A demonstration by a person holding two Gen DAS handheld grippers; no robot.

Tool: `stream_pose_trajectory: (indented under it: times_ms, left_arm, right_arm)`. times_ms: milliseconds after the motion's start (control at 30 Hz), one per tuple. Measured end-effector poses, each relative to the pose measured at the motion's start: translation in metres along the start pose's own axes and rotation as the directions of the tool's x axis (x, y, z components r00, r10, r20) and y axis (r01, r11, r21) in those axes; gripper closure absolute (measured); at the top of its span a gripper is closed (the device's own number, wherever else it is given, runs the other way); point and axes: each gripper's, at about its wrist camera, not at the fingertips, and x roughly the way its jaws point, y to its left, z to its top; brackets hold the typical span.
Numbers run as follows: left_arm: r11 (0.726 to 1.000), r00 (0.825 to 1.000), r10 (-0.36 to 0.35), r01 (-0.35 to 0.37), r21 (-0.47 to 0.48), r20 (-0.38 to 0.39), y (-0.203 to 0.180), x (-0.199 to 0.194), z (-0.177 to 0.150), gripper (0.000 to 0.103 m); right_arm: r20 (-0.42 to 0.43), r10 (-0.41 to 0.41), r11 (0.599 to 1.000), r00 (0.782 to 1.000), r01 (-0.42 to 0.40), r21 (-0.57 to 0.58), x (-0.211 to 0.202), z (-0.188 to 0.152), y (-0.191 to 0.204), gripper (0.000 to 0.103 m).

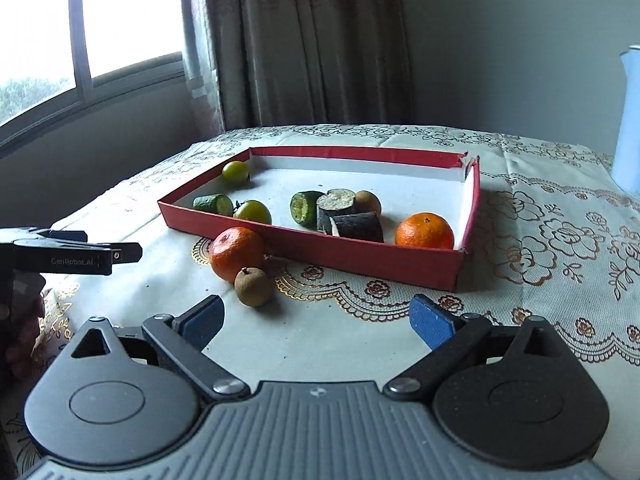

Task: Organize fruits
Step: 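Move the open right gripper toward the brown fruit beside the mandarin, then close the right gripper around the brown fruit and lift it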

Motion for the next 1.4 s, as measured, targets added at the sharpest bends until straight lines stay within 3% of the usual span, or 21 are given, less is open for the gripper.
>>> stream_pose_trajectory:
  times_ms: [167, 333, 533, 667, 733, 1067, 1400]
  left_arm:
    - [1.000, 1.000, -0.008, 0.008, -0.002, 0.005, 0.000, 0.000, 0.000, 0.000]
    - [0.999, 1.000, -0.025, 0.025, -0.032, -0.001, 0.006, 0.001, 0.000, 0.000]
    - [0.997, 0.999, -0.043, 0.043, -0.065, -0.002, 0.011, 0.001, -0.001, 0.000]
    - [0.995, 0.999, -0.051, 0.050, -0.089, -0.005, 0.015, 0.002, -0.001, 0.000]
    - [0.994, 0.999, -0.052, 0.051, -0.097, -0.007, 0.017, 0.002, -0.001, 0.000]
    - [0.994, 0.999, -0.044, 0.043, -0.103, -0.005, 0.018, 0.002, -0.001, 0.000]
    - [0.992, 0.999, -0.041, 0.040, -0.116, -0.004, 0.019, 0.001, -0.001, 0.000]
  right_arm:
    - [-0.025, 0.036, 0.988, 0.999, -0.039, -0.148, 0.019, 0.010, 0.033, 0.005]
    - [-0.094, 0.039, 0.982, 0.995, -0.055, -0.180, 0.039, 0.015, 0.046, 0.045]
    - [-0.106, 0.032, 0.991, 0.994, -0.045, -0.124, 0.044, 0.017, 0.036, 0.048]
    - [-0.109, 0.016, 0.995, 0.994, -0.026, -0.091, 0.045, 0.018, 0.031, 0.065]
    - [-0.105, 0.010, 0.997, 0.994, -0.018, -0.074, 0.045, 0.019, 0.028, 0.079]
    - [0.006, -0.017, 0.999, 1.000, 0.017, -0.038, 0.024, 0.022, 0.021, 0.080]
    - [0.092, -0.067, 0.998, 0.994, 0.068, -0.010, 0.041, 0.063, 0.010, 0.080]
